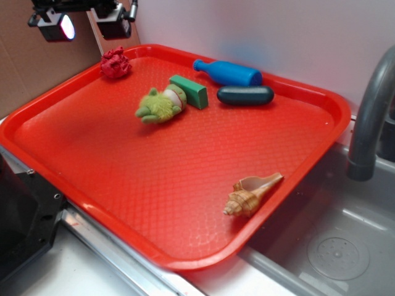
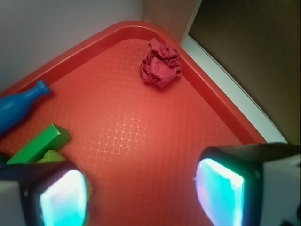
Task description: Grab the red paper.
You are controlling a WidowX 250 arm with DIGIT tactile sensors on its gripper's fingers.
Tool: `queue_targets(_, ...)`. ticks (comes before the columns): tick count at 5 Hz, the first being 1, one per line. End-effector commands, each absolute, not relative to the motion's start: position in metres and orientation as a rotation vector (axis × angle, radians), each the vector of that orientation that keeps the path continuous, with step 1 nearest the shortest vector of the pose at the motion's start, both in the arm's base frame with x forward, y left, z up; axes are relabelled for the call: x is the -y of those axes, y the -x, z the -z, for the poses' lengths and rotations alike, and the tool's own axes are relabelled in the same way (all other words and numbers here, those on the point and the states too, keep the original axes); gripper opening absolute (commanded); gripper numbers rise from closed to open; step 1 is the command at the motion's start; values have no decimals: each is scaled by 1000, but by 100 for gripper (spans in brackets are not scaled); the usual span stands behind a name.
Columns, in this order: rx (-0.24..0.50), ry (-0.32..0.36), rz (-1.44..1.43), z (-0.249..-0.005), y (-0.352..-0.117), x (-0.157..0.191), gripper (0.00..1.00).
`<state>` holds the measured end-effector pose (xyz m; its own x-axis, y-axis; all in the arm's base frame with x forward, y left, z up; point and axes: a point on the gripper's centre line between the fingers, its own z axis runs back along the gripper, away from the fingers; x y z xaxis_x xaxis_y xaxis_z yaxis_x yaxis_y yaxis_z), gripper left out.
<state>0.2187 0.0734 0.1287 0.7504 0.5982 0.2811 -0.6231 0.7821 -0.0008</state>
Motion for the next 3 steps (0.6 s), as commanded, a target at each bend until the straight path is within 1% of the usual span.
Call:
queue_targets(1,353,-190,-828,-91,-244,-113,100)
queue_targets(2,379,-193,-829,-84,-253,-121,100)
queue_targets(3,378,-215,-822,-76,-264,-135,100)
